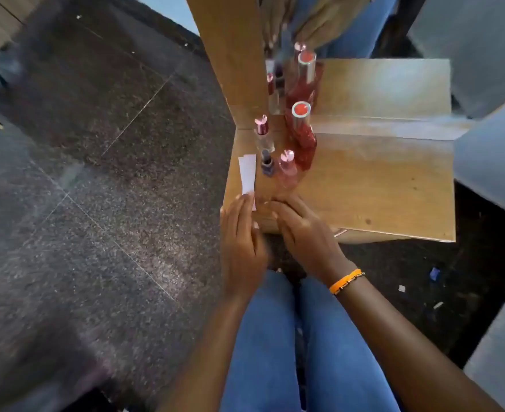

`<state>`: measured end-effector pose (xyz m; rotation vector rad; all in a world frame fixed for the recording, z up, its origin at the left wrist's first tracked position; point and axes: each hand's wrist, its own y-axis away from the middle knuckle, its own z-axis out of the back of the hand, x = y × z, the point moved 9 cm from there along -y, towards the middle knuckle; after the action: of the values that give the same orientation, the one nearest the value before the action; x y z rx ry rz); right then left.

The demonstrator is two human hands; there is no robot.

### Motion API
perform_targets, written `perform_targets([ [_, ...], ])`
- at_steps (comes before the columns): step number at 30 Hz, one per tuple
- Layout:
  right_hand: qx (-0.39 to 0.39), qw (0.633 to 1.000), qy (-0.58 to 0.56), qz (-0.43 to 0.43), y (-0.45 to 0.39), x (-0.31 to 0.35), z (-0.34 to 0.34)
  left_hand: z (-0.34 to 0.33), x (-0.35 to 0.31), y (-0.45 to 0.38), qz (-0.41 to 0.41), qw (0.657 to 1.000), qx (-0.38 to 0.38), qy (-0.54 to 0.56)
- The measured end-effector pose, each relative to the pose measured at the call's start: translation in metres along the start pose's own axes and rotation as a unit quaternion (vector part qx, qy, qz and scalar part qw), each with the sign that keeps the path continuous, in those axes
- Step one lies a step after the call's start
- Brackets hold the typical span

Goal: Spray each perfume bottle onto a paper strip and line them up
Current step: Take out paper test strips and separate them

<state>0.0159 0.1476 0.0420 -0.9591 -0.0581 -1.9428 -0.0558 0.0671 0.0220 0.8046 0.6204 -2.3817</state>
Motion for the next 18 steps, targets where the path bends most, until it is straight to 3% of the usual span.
perform_targets([
  [5, -0.027, 0.999, 0.025, 0.029, -0.011, -0.017, -0.048, -0.018, 0.044, -0.01, 0.046, 0.996, -0.08, -0.005],
  [9, -0.064, 0.996, 0.054, 0.031, -0.008, -0.024, -0.053, -0.022, 0.054, -0.003, 0.029, 0.992, -0.118, 0.019],
  [14, -0.065, 0.996, 0.058, 0.006, -0.011, -0.019, -0.059, -0.02, 0.061, -0.002, 0.034, 0.992, -0.087, 0.084],
  [18, -0.072, 0.992, 0.061, -0.08, -0.016, -0.02, -0.056, -0.014, 0.068, -0.008, 0.053, 0.988, -0.037, 0.141],
])
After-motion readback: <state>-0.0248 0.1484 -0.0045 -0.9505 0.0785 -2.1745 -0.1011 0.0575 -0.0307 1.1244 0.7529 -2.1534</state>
